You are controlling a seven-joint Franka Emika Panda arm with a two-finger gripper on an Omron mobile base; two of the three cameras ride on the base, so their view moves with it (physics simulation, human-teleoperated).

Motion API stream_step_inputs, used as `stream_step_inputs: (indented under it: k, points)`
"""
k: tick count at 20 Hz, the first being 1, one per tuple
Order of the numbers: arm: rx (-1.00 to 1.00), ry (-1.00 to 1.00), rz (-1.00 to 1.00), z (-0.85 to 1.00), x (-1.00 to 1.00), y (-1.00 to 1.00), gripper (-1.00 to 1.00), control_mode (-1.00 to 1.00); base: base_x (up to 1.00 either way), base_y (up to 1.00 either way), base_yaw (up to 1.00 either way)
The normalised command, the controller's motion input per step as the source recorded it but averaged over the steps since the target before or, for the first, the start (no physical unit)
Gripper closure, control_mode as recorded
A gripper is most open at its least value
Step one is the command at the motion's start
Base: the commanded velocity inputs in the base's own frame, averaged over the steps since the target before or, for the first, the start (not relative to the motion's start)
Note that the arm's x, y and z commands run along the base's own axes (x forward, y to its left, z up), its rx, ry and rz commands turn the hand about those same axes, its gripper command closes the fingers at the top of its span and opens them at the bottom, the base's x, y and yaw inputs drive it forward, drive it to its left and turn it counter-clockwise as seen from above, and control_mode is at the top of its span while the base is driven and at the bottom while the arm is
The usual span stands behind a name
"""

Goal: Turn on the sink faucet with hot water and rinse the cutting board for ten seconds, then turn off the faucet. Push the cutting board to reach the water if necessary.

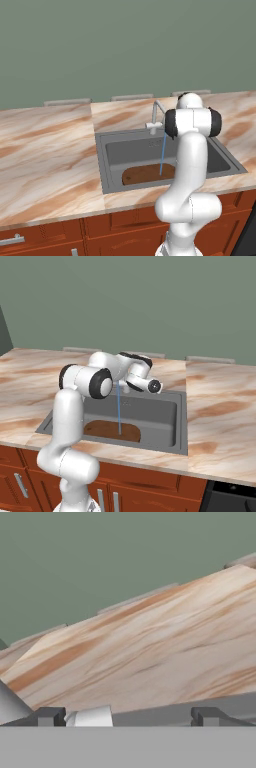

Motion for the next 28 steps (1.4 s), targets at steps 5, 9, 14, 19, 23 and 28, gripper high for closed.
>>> stream_step_inputs:
  k: [5, 9, 14, 19, 23, 28]
  points:
    - [0.0, 0.0, 0.0, 0.0, 0.0, 0.0, -1.0, -1.0, 0.0, 0.0, 0.0]
    - [0.0, 0.0, 0.0, 0.0, 0.0, 0.0, -1.0, -1.0, 0.0, 0.0, 0.0]
    - [0.0, 0.0, 0.0, 0.0, -0.02, 0.0, -1.0, -1.0, 0.0, 0.0, 0.0]
    - [0.0, 0.0, 0.0, 0.0, -0.09, 0.0, -1.0, -1.0, 0.0, 0.0, 0.0]
    - [0.0, 0.01, 0.0, 0.0, -0.12, 0.0, -1.0, -1.0, 0.0, 0.0, 0.0]
    - [0.0, 0.02, 0.0, 0.0, -0.09, 0.0, -1.0, -1.0, 0.0, 0.0, 0.0]
